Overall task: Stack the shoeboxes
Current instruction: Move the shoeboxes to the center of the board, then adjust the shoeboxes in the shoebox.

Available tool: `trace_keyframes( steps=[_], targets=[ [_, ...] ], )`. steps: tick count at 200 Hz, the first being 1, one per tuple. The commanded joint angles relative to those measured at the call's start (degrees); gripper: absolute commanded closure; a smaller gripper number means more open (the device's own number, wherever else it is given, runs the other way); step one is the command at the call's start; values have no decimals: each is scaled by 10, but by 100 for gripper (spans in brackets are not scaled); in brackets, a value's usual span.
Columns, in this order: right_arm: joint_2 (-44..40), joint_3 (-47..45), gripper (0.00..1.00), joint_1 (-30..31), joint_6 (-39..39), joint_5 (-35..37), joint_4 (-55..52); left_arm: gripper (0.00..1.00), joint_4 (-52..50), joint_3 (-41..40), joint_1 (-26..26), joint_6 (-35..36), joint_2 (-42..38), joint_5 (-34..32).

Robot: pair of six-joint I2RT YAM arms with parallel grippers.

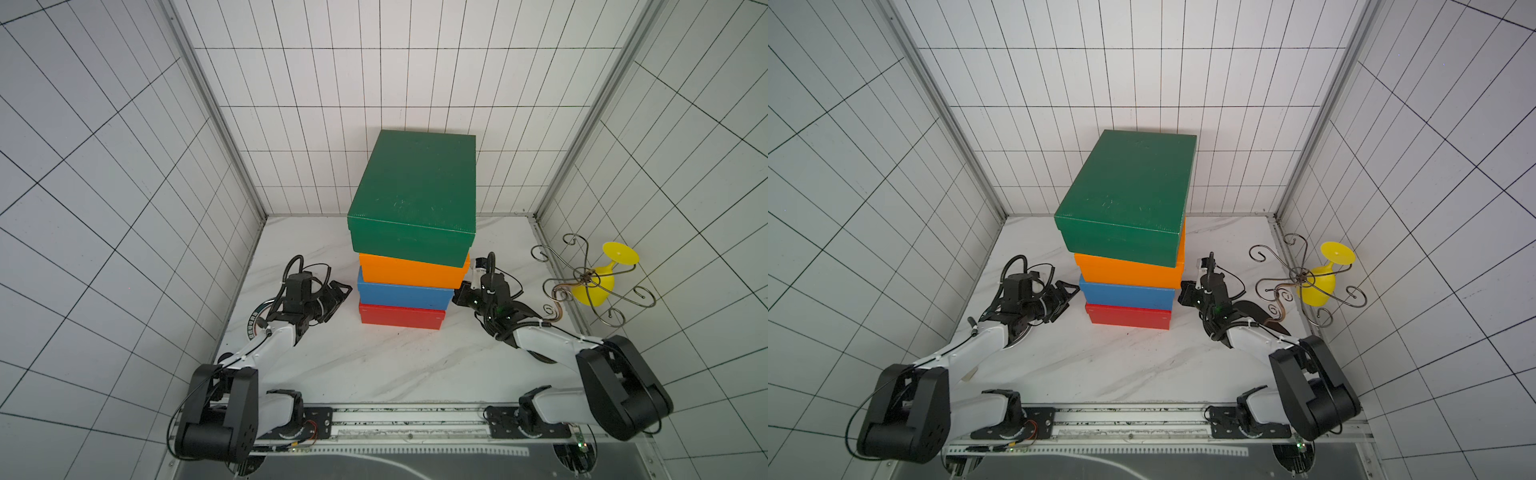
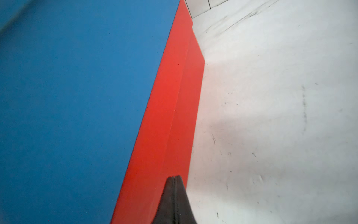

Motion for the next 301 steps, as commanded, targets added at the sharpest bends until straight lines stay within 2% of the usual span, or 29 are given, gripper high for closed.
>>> trace_keyframes(
  steps=[1,72,205,252,301],
  targets=[
    [-43,-24,100,-5,0,13,-41,20,-51,30,5,29,-37,7],
    [-139,-18,100,40,-17,-41,-79,20,-88,57,2,12,-133,27],
    [-175,-17,100,111,17,-21,-94,20,-105,49,-84,-29,-197,6],
    [-200,-14,100,124,23,-12,-109,20,-128,49,-90,-30,-218,0],
    [-202,-4,100,138,18,-9,-119,20,-127,57,-88,-16,-193,-12]
  ],
)
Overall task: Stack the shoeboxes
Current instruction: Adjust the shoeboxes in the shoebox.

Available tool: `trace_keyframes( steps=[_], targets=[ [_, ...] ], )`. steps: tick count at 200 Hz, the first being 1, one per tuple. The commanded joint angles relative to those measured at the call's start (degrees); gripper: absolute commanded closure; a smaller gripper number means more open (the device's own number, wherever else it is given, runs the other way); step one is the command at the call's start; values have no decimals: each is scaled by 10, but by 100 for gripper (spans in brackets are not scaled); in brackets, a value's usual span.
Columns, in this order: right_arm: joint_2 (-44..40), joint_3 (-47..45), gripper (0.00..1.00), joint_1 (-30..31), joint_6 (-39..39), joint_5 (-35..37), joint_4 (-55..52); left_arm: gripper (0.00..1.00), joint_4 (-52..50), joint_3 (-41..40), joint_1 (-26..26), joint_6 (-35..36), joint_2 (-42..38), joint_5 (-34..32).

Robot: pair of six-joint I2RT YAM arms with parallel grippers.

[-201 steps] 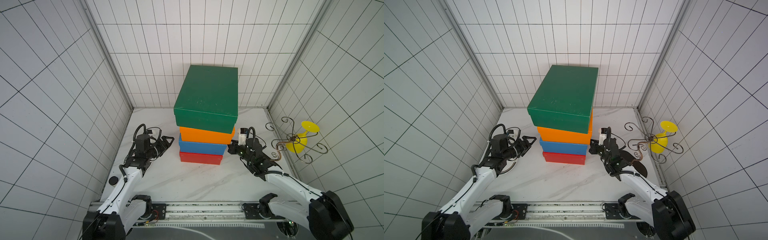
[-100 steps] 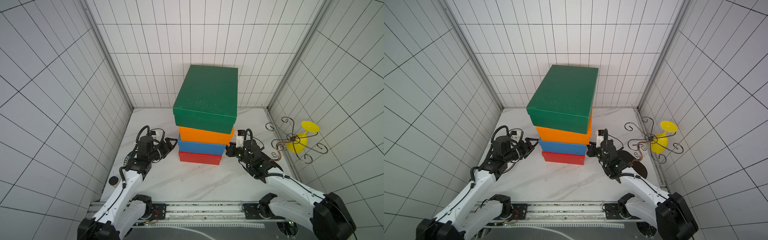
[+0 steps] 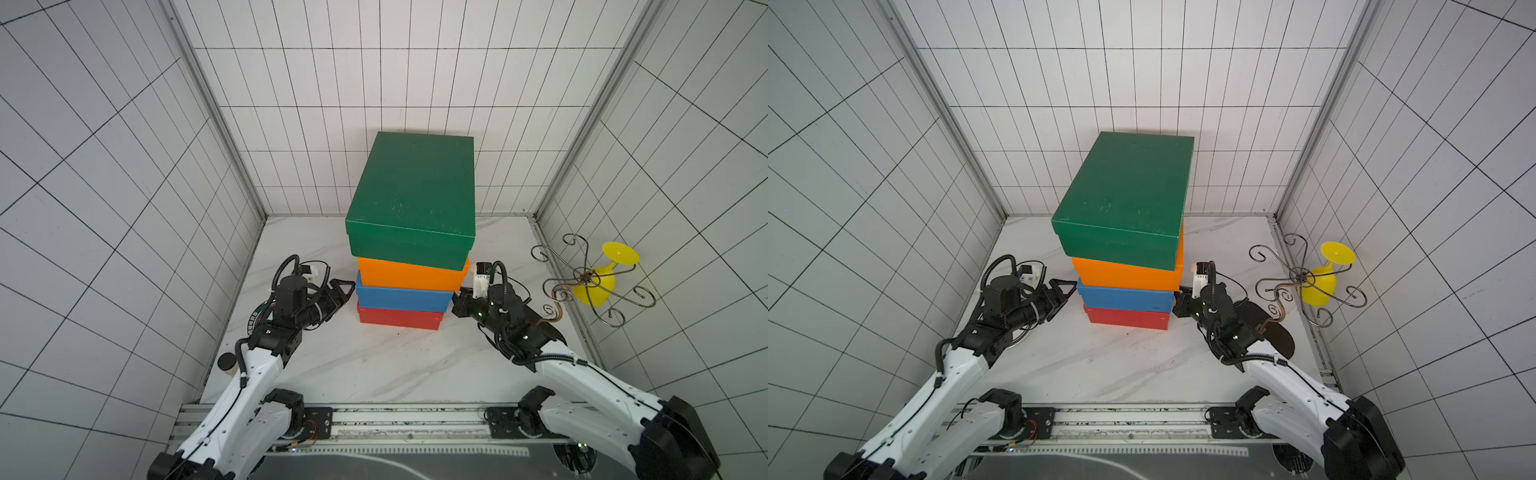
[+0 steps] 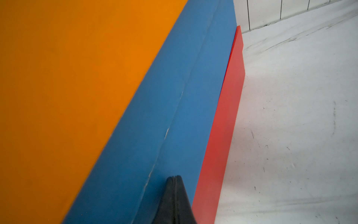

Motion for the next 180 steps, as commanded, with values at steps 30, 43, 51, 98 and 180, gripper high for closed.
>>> trace_keyframes(
  steps=[30,43,51,98,180],
  targets=[
    [-5,-5,100,25,5,-35,9,20,14,20,-1,17,33,23],
    [-4,-6,100,26,6,-37,10,20,14,23,3,19,34,27],
    [-5,-7,100,28,6,-38,12,20,13,23,4,20,32,24],
    [-1,-8,100,35,4,-29,13,20,12,23,7,19,32,27],
    [-41,-2,100,26,-5,25,-40,19,-14,30,34,33,9,27]
  ],
)
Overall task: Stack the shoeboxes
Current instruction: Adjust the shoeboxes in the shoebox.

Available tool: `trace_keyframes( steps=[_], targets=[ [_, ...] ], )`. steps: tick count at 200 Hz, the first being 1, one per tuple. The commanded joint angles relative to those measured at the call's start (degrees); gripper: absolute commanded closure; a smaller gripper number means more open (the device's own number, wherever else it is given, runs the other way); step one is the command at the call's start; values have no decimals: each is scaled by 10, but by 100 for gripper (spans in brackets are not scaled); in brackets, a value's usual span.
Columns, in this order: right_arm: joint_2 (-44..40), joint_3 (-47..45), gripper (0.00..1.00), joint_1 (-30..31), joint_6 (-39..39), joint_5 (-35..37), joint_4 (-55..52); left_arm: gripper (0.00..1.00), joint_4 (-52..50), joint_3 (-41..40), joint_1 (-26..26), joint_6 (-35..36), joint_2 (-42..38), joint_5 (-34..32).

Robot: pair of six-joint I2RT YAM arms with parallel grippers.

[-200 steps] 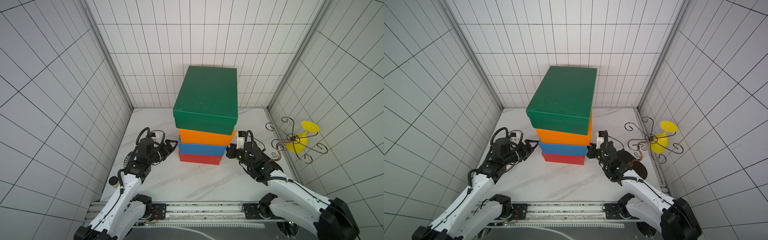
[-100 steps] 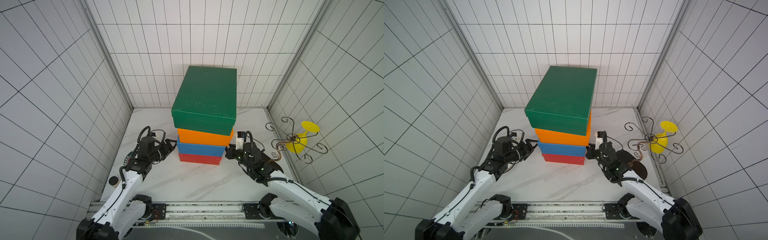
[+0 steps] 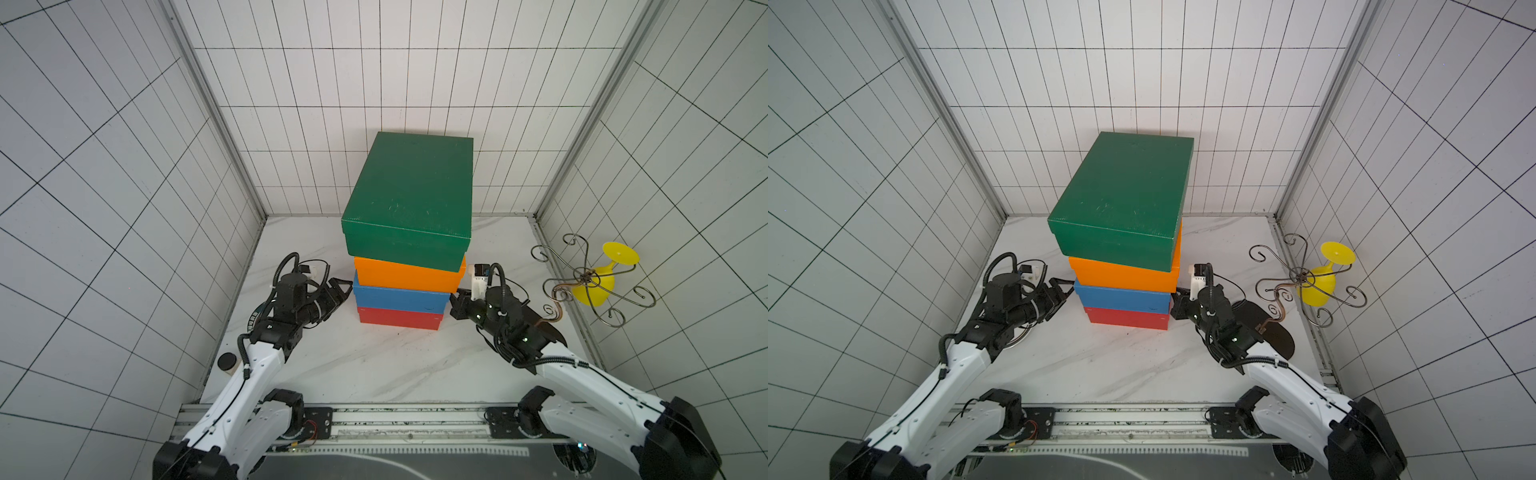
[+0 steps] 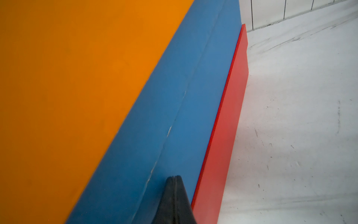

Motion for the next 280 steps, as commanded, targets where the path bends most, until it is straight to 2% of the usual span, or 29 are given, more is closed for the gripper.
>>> trace_keyframes(
  steps=[1,22,63,89,126,154,190,246,280],
  targets=[
    [-26,-1,100,5,-5,9,-27,19,-6,23,11,17,-17,21],
    [-38,9,100,-5,-7,16,-60,19,-20,33,22,29,-28,5],
    [-79,23,100,-27,-8,25,-120,19,-56,74,76,56,-29,29],
    [-104,49,100,-50,-26,23,-154,18,-62,113,79,62,-21,29],
    [-68,135,100,-58,-65,7,-176,17,-32,153,79,42,15,57],
    [-33,190,100,-57,-81,-10,-174,17,-10,153,78,23,29,72],
    [-4,238,100,-54,-86,-16,-178,17,12,151,64,7,35,75],
    [24,257,100,-31,-81,-36,-167,17,36,157,-7,-9,59,43],
    [34,262,100,-18,-78,-39,-155,17,37,160,-16,-13,51,38]
  ],
)
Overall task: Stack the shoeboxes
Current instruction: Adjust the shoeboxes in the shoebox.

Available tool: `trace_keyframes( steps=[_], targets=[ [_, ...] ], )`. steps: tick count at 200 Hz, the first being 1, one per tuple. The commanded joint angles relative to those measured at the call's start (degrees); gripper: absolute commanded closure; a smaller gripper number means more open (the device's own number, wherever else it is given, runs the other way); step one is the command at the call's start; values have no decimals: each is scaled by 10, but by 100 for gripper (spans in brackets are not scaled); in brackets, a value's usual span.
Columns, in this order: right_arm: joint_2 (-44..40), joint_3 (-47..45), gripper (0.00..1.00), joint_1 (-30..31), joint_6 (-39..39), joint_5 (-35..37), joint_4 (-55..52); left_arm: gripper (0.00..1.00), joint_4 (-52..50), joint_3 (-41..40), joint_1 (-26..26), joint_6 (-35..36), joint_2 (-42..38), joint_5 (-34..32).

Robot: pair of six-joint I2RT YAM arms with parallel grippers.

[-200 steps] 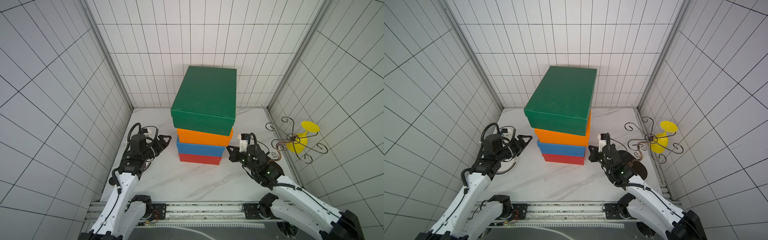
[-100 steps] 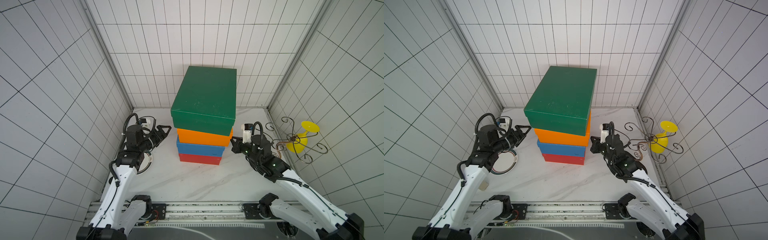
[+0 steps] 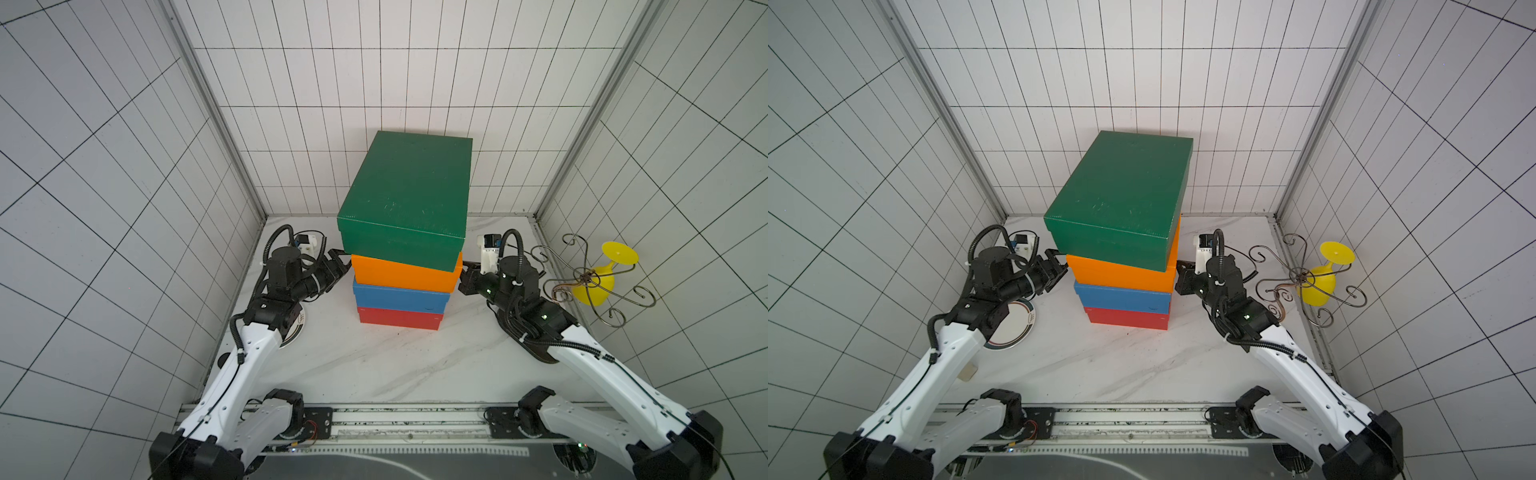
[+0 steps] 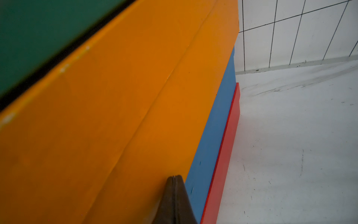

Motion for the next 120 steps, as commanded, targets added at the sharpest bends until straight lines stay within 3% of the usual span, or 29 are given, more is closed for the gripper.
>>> trace_keyframes(
  steps=[1,120],
  targets=[
    [10,57,100,20,-3,-29,13,17,19,15,-13,-5,-8,5],
    [2,56,100,43,8,-15,24,17,-3,-29,-14,-6,-47,2]
  ],
)
